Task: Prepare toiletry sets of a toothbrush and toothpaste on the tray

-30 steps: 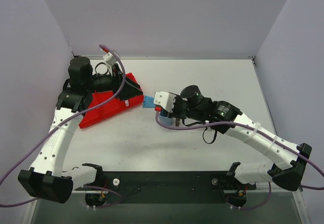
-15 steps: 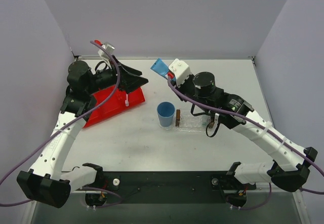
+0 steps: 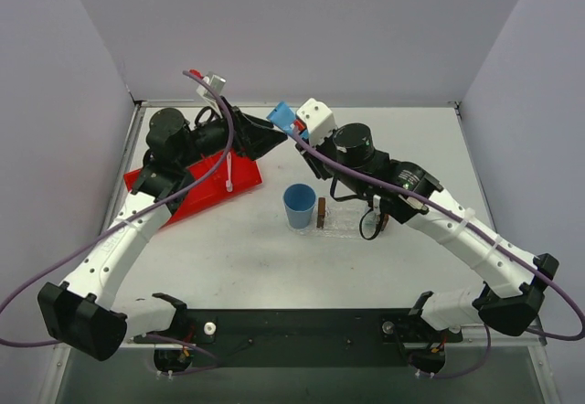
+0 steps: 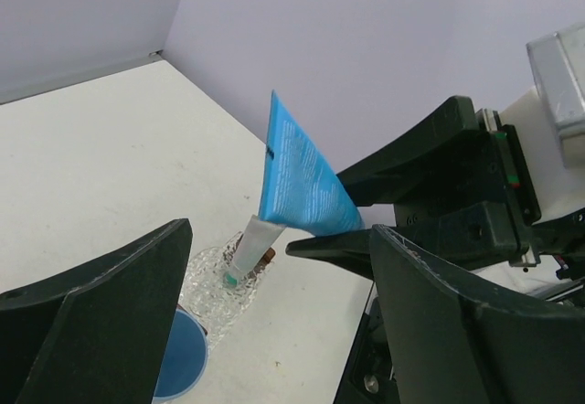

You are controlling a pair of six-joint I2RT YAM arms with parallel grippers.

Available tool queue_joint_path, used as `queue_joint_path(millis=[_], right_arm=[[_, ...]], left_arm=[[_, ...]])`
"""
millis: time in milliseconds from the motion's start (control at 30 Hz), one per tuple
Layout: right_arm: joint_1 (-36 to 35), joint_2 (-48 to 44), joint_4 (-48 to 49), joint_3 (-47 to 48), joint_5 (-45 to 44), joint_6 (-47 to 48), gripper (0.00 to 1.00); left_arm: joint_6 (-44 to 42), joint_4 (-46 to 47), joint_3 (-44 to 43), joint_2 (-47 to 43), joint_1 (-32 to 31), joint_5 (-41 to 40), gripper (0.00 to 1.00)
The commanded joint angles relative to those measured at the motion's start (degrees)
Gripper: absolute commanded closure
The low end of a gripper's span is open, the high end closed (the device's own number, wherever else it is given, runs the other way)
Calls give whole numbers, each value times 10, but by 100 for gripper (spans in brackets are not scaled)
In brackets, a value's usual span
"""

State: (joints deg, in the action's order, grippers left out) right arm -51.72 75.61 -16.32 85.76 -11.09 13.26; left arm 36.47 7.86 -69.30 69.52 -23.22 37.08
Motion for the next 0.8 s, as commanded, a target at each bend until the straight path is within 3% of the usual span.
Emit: queue_joint_path(millis=[0, 233, 367, 767], right_arm=[[5, 3, 11, 29, -2, -18, 100], [6, 7, 8, 29, 5, -29, 100], [7, 7, 8, 27, 10, -32, 100], [11, 4, 11, 13, 26, -39, 100]], left_arm=[[17, 60, -8, 7, -7, -27, 10], [25, 86, -12, 25, -9, -32, 12], [49, 106, -17, 40, -9, -25, 29], [77, 137, -21, 56, -8, -3, 55]])
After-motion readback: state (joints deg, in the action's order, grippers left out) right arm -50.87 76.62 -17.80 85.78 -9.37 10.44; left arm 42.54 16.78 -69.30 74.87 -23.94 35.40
